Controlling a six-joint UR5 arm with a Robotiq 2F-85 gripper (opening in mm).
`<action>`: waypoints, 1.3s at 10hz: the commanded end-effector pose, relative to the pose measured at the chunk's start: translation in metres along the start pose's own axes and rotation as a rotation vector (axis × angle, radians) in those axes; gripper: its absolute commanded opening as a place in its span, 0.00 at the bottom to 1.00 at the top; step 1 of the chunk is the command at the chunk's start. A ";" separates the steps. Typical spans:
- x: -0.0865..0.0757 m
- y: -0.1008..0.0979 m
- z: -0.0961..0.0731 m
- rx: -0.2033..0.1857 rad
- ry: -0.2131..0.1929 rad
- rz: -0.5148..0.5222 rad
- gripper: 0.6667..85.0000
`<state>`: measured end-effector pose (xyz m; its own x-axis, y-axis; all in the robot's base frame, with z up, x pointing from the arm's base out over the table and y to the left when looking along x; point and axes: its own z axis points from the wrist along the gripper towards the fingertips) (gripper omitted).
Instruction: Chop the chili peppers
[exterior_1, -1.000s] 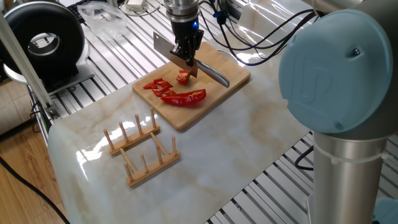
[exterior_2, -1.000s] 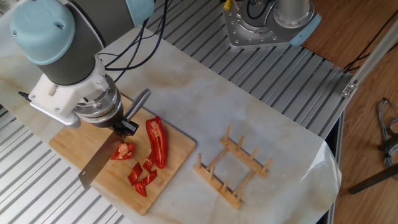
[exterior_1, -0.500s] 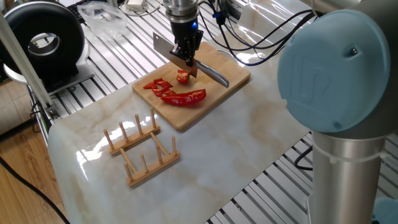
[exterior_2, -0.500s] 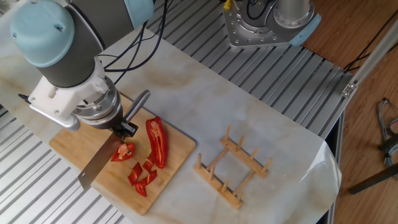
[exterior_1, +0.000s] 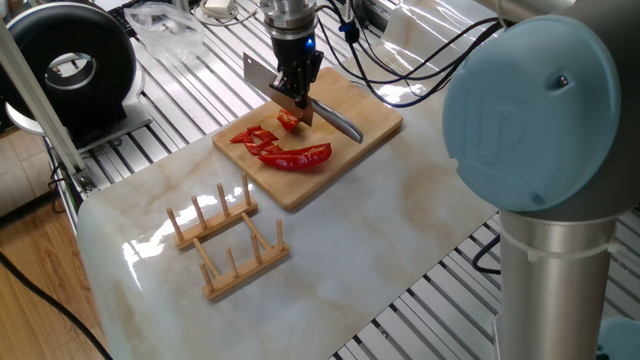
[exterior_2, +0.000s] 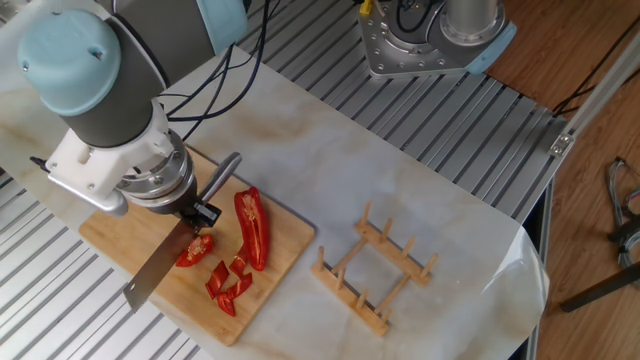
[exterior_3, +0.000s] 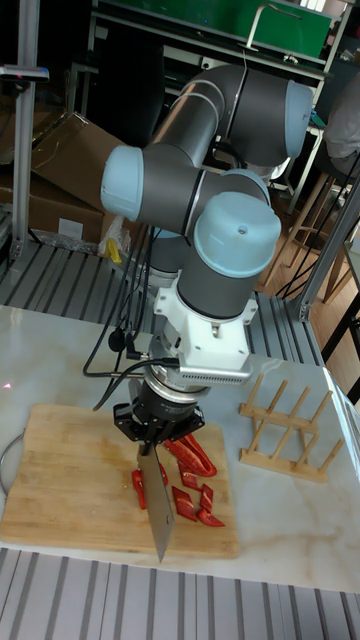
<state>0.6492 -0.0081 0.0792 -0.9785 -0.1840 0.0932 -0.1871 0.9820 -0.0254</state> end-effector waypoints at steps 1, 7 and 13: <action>-0.002 0.003 0.002 -0.015 -0.007 0.003 0.01; 0.006 0.000 -0.008 -0.010 0.002 -0.068 0.01; 0.011 -0.009 -0.015 0.037 0.047 -0.369 0.01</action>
<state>0.6428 -0.0186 0.0923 -0.8924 -0.4334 0.1254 -0.4403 0.8973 -0.0325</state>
